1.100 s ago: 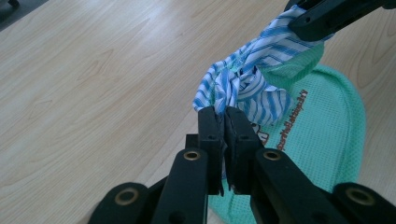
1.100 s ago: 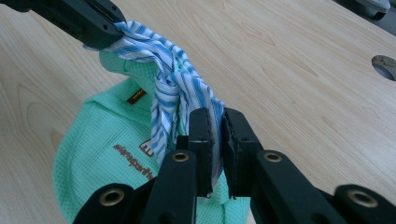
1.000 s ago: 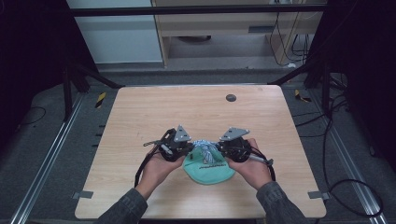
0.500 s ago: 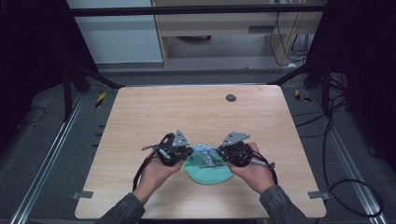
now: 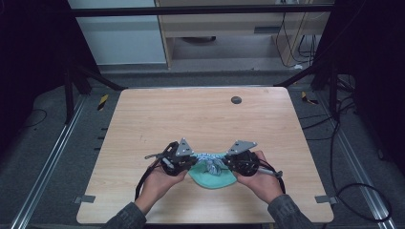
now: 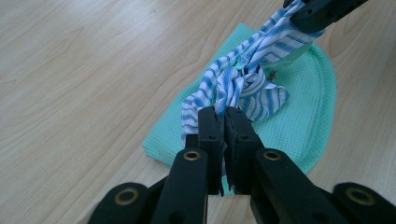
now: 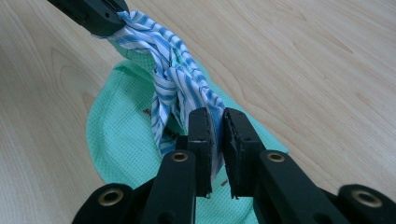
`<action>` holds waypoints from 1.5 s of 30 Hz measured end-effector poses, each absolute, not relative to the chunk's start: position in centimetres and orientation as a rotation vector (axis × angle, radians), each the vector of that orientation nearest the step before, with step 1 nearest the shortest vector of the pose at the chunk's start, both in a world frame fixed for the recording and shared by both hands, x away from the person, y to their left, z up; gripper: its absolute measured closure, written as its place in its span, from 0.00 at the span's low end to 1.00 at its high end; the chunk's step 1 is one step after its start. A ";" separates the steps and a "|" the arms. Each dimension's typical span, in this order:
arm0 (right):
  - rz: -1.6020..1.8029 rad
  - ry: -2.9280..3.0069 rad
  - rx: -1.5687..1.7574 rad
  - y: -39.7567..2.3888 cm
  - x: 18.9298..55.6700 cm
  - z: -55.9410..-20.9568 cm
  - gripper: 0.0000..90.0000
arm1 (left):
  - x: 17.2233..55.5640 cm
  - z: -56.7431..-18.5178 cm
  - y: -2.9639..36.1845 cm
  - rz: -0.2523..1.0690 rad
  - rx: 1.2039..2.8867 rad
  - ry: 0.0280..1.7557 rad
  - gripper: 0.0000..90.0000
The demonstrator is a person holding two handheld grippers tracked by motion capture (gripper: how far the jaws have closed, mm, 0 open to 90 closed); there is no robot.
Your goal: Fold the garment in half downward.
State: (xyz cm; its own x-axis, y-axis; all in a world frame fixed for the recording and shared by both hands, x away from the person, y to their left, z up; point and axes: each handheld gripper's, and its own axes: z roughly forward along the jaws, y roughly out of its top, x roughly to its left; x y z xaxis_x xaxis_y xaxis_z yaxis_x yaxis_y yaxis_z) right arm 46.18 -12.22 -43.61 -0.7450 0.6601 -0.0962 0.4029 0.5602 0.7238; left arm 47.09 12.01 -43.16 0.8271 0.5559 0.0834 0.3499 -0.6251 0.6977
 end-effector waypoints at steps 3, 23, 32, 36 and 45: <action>1.000 2.447 0.871 -12.3 46.0 -43.9 0.90 | 46.9 -43.5 12.1 0.373 2.308 0.658 0.96; 1.012 2.478 0.863 -12.3 44.3 -45.7 0.90 | 45.6 -45.2 12.8 0.328 2.312 0.650 0.95; 1.014 2.484 0.864 -12.4 43.6 -46.2 0.90 | 45.3 -45.6 13.0 0.325 2.303 0.647 0.95; 1.013 2.487 0.869 -12.5 43.5 -46.3 0.89 | 45.2 -45.7 13.1 0.325 2.298 0.655 0.92; 1.016 2.492 0.866 -12.5 43.2 -46.3 0.87 | 45.0 -46.0 13.4 0.319 2.292 0.655 0.93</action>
State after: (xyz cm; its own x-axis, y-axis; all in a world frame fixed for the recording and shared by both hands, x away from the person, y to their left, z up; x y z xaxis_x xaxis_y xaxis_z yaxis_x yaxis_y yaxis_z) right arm 43.20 -12.54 -46.33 -0.7680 0.6379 -0.0576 0.4158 0.5650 0.7127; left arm 45.01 13.42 -46.04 0.8404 0.5407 0.0373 0.3624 -0.6119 0.7030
